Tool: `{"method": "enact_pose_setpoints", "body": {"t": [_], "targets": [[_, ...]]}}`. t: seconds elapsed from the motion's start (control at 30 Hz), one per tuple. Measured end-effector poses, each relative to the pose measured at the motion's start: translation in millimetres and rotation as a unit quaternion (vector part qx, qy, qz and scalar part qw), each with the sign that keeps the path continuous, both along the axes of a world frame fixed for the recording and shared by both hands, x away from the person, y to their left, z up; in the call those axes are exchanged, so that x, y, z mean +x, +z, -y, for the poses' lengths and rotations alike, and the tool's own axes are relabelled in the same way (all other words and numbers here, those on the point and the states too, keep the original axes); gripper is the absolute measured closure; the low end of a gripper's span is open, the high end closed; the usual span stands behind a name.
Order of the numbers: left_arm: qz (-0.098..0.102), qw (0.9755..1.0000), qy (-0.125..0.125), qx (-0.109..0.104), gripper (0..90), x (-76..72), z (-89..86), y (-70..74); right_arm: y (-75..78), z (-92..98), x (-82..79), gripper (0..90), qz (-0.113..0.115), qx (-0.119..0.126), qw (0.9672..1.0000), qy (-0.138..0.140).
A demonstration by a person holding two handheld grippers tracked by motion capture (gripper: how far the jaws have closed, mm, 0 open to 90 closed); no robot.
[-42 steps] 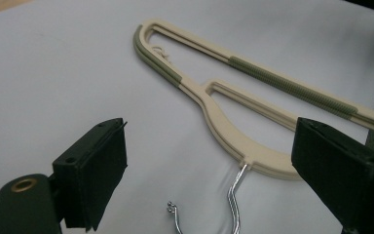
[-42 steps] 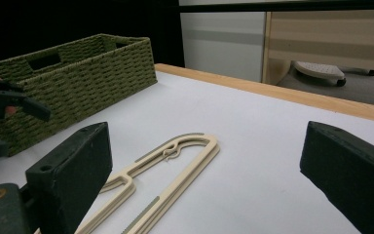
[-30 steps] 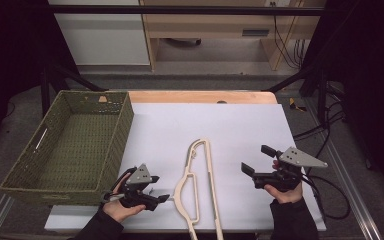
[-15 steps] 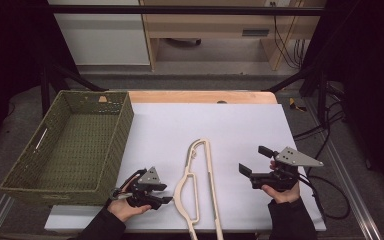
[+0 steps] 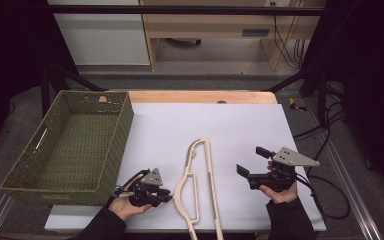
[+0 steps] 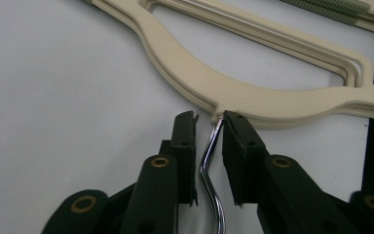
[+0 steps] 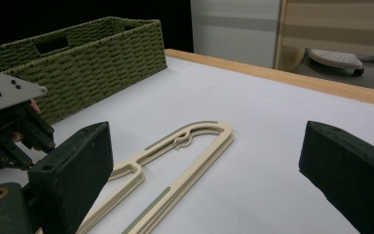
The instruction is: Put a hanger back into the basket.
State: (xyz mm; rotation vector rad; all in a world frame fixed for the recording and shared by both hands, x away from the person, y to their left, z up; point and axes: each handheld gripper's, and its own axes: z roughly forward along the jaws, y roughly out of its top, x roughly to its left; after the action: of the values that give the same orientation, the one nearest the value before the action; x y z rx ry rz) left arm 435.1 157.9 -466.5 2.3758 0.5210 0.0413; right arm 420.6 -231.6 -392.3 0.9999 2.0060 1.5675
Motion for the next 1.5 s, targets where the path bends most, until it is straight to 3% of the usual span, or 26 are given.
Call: {"method": "enact_pose_setpoints", "body": {"t": [0.47,0.77,1.23,1.5], "targets": [[0.01,0.9995,-0.029,0.005,83.0,-1.4,-1.3,1.5,-1.8,-2.8,0.8,6.0,-0.002,-0.002,1.0,0.003],[0.013,0.9984,-0.054,0.004,88.1,-7.8,2.0,8.9,-3.9,-12.2,0.5,6.7,-0.006,-0.009,0.9997,0.02],[0.006,0.9999,-0.005,-0.013,88.3,-17.0,6.8,27.6,-0.8,-51.6,-10.6,9.0,-0.018,-0.028,0.9975,0.062],[0.005,0.9997,0.017,-0.018,88.3,-22.3,10.4,36.6,-4.1,-80.2,-21.1,12.6,-0.042,-0.035,0.995,0.084]]}}
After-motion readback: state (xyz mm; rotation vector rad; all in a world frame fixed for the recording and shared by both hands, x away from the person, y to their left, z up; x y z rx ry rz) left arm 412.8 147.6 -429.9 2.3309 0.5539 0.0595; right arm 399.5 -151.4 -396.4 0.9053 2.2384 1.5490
